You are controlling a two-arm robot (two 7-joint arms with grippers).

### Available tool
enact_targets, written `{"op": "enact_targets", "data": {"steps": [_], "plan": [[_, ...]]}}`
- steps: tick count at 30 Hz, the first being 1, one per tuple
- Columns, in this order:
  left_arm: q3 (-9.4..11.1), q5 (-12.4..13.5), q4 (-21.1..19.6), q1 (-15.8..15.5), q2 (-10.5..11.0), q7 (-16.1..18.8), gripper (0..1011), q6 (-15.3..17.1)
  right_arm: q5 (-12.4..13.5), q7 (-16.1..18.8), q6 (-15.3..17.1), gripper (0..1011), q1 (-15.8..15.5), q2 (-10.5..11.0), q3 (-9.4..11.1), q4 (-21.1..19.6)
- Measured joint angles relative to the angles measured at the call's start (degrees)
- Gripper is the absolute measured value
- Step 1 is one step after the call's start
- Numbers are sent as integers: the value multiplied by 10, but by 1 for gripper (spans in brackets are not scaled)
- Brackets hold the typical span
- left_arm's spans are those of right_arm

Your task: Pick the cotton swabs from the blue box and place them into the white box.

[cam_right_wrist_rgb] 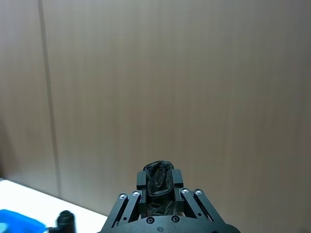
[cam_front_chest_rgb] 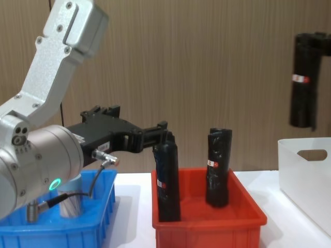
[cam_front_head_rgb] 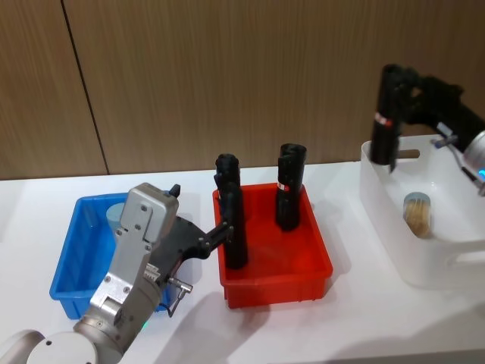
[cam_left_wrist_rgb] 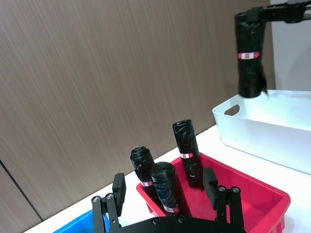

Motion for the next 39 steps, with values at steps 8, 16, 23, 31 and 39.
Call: {"op": "enact_targets", "data": {"steps": [8, 16, 23, 31, 39], "plan": [[0, 0, 0, 0, 0, 0, 1004, 0, -14, -41, 16, 292, -13, 19, 21, -21], [0, 0, 0, 0, 0, 0, 1004, 0, -27, -67, 35, 292, -22, 33, 35, -22], [0, 0, 0, 0, 0, 0, 1004, 0, -37, -79, 45, 292, -27, 41, 43, -1], [0, 0, 0, 0, 0, 0, 1004, 0, -39, -85, 47, 292, -27, 45, 47, 27], [0, 0, 0, 0, 0, 0, 1004, 0, -38, -88, 47, 339, -26, 47, 49, 44]]}}
